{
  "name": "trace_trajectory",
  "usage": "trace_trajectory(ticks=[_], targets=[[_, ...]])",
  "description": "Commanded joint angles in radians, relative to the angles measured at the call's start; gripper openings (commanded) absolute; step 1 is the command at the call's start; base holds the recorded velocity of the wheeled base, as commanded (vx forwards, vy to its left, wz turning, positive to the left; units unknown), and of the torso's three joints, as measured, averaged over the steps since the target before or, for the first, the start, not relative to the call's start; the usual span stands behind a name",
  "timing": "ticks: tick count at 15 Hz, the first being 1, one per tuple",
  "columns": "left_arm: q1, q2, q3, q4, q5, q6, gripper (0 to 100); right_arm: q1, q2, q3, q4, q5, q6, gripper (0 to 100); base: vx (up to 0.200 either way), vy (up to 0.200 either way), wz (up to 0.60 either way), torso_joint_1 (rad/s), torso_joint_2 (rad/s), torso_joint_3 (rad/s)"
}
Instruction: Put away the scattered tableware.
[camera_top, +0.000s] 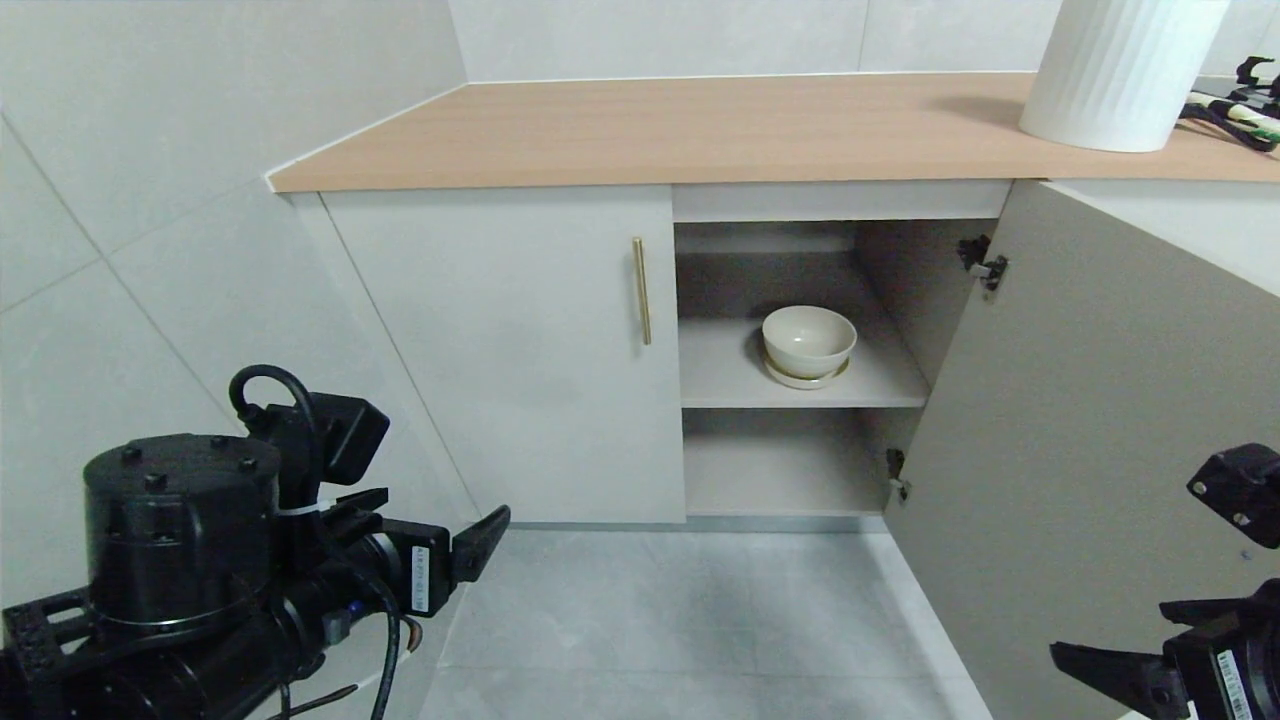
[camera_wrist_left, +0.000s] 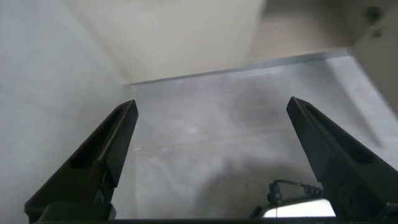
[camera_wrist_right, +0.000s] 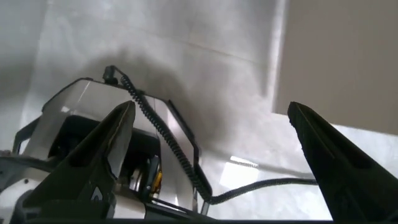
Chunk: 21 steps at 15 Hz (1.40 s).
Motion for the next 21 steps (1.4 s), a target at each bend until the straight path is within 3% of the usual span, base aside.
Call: trace_trajectory(ticks=[1,10,12,17,21], targets=[[0.001,0.003,0.0,0.0,0.001,-0.001,100,0.001,0.0,0.001,0.006,0.0,-0.001,100,0.0,-0.2,0.0,0.002,0.0,0.007],[0.001,0.003,0.0,0.0,0.001,-0.002,100,0.001,-0.087,-0.004,0.253,0.006,-0.168,100,0.0,-0.2,0.0,0.002,0.0,0.002],[0.001,0.003,0.0,0.0,0.001,-0.002,100,-0.008,-0.11,-0.016,0.254,-0.002,-0.17,100,0.0,0.0,0.0,0.0,0.0,0.0],[0.001,0.003,0.0,0.0,0.001,-0.002,100,-0.169,-0.161,-0.102,0.251,-0.006,-0.171,100,0.0,0.0,0.0,0.0,0.0,0.0],[0.001,0.002,0.0,-0.003,0.001,-0.002,100,-0.384,-0.053,-0.116,0.107,-0.005,-0.168,100,0.0,0.0,0.0,0.0,0.0,0.0]])
